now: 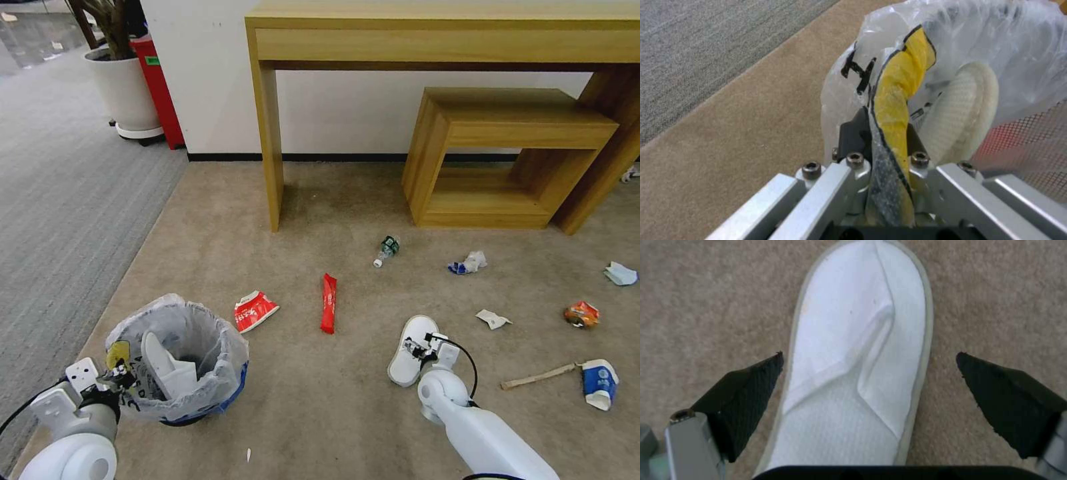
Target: Pick up the trash bin and place the garbage on the floor into it.
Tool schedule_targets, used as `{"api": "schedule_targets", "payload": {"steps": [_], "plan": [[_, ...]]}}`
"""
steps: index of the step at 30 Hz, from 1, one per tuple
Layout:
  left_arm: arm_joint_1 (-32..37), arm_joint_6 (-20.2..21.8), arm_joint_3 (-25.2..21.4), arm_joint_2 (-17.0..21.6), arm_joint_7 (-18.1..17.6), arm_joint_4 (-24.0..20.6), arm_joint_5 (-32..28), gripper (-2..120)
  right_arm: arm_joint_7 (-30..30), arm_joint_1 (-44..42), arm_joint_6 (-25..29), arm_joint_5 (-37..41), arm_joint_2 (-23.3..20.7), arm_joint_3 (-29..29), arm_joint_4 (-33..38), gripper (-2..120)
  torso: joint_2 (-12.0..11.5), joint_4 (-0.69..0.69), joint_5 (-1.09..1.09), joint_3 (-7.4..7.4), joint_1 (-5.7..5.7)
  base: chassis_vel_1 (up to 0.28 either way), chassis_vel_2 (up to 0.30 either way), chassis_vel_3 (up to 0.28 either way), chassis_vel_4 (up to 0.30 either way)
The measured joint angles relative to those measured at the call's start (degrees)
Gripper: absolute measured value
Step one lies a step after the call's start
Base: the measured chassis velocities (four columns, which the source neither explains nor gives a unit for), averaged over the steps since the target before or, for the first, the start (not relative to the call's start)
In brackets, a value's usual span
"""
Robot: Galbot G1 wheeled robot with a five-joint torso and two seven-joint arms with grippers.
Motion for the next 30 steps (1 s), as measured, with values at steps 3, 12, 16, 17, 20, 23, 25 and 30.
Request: {"api": "schedule_targets", "payload": {"steps": [3,12,16,17,20,23,25,30], "plan": [[0.02,-0.03,0.27,-0.03,0.0,-0.1,0.0,3,-0.64,0.47,0.68,-0.75,0.48,-0.01,-1.91,99,0.0,0.0,0.0,0.0,0.0,0.0,0.0,0.0,0.0],[-0.3,-0.09,0.93,0.2,-0.02,-0.16,-0.04,3,-2.64,2.87,2.86,-3.49,2.82,-0.42,-7.85,89,0.0,0.0,-0.01,0.0,0.0,0.0,0.0,0.0,0.0],[-0.48,-0.16,1.3,0.26,-0.02,-0.07,-0.07,3,-3.18,3.2,3.9,-4.93,3.8,-0.62,-9.36,80,0.0,0.0,0.0,0.0,0.0,0.0,0.0,0.0,0.0],[-0.48,-0.19,1.33,0.31,0.0,-0.03,-0.08,3,-3.32,3.24,4.21,-5.36,3.98,-0.74,-9.59,78,0.0,0.0,-0.01,0.0,0.0,0.0,0.0,0.0,0.0],[-0.48,-0.33,1.4,0.45,0.18,0.02,-0.09,3,-3.64,3.38,4.77,-6.25,4.35,-0.97,-10.05,77,0.0,0.0,0.0,0.0,0.0,0.0,0.0,0.0,0.0],[-0.48,-0.5,1.42,0.52,0.37,0.04,-0.09,3,-3.88,3.64,5.62,-7.23,4.73,-1.24,-10.66,76,0.0,0.0,0.0,0.0,0.0,0.0,0.0,0.0,0.0],[-0.5,-0.62,1.44,0.56,0.43,0.14,-0.09,3,-4.17,3.72,5.99,-7.81,4.8,-1.42,-10.84,71,0.0,0.0,-0.01,0.0,0.0,0.0,0.0,0.0,0.0],[-0.54,-0.66,1.51,0.58,0.49,0.18,-0.09,3,-4.58,3.76,6.61,-8.99,4.8,-1.63,-11.53,62,0.0,0.0,-0.01,0.0,0.0,0.0,0.0,0.0,0.0]]}}
